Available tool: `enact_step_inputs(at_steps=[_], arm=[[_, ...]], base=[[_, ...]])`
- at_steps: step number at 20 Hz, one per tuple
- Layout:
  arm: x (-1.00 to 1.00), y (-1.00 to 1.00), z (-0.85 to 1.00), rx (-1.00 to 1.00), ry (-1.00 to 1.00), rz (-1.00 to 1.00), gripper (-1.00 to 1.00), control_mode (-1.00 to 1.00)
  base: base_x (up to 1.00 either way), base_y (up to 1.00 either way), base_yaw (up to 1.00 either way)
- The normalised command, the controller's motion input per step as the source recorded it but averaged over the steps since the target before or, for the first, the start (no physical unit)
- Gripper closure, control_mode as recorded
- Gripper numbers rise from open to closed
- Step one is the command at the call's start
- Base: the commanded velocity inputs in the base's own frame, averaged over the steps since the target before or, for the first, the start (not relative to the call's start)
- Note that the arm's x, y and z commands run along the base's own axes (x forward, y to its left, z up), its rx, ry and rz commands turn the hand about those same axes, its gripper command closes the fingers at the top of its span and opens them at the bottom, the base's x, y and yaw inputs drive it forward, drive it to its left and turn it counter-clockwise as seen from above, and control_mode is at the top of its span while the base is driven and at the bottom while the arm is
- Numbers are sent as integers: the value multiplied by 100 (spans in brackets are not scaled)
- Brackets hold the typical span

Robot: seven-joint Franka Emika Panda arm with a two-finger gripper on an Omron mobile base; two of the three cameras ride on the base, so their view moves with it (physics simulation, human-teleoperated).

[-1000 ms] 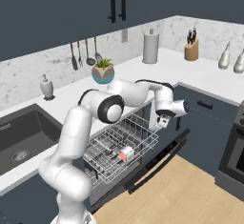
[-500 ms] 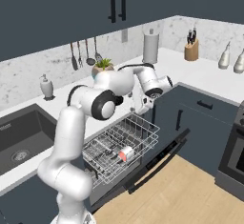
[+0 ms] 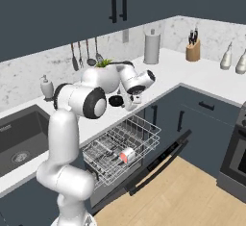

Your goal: Pick up the cup and bowl from the counter, place them in the dishwasher, and close the dishwasher door.

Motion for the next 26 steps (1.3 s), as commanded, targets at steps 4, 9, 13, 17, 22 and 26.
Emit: enact_step_inputs(at_steps=[4, 9, 13, 17, 22, 26], arm=[[19, 19, -34, -30, -26, 0, -100, -100], [6, 25, -30, -24, -17, 0, -100, -100], [40, 30, -14, -16, -5, 0, -100, -100], [58, 12, -10, -12, 0, 0, -100, -100], [59, 0, -9, -10, 6, 0, -100, -100], [44, 0, -8, -6, 10, 0, -100, -100]], base=[[0, 0, 0], [0, 0, 0], [0, 0, 0], [0, 0, 0], [0, 0, 0], [0, 0, 0]])
